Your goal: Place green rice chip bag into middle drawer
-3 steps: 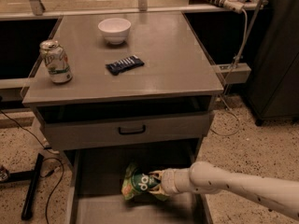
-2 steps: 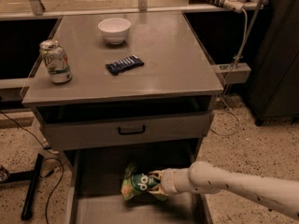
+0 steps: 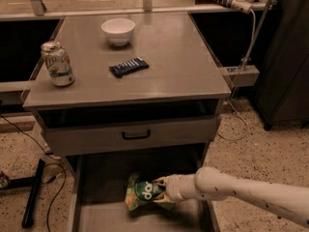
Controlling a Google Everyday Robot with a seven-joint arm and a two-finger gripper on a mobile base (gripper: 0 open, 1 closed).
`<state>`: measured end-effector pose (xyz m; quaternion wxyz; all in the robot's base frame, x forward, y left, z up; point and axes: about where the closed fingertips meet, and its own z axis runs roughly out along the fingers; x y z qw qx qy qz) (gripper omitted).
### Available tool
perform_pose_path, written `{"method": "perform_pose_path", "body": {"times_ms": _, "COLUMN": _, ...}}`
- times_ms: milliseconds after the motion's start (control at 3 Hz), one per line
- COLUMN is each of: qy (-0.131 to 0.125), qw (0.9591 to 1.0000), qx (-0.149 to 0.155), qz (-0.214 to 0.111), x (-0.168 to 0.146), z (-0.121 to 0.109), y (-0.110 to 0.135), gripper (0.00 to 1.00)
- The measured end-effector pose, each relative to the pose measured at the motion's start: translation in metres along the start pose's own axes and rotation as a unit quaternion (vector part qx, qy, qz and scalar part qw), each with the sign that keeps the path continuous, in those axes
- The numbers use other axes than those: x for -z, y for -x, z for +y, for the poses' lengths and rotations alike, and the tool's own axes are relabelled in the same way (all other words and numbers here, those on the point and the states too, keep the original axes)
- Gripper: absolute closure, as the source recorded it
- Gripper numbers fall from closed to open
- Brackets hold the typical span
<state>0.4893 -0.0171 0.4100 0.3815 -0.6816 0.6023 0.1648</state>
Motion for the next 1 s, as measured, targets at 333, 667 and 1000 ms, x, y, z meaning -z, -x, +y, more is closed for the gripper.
{"method": "perform_pose_path", "body": {"times_ms": 333, "qy": 0.0, "qw": 1.0, "qx": 0.0, "qz": 0.0, "x": 0.0, "z": 0.0, "y": 0.0, "gripper": 0.04}}
{"method": "perform_pose_path", "body": {"times_ms": 667, "qy": 0.0, "qw": 1.0, "qx": 0.0, "qz": 0.0, "x": 0.0, "z": 0.0, "y": 0.0, "gripper": 0.0}}
{"method": "perform_pose_path", "body": {"times_ms": 1000, "qy": 0.0, "qw": 1.0, "qx": 0.0, "qz": 0.0, "x": 0.0, "z": 0.0, "y": 0.0, "gripper": 0.0}}
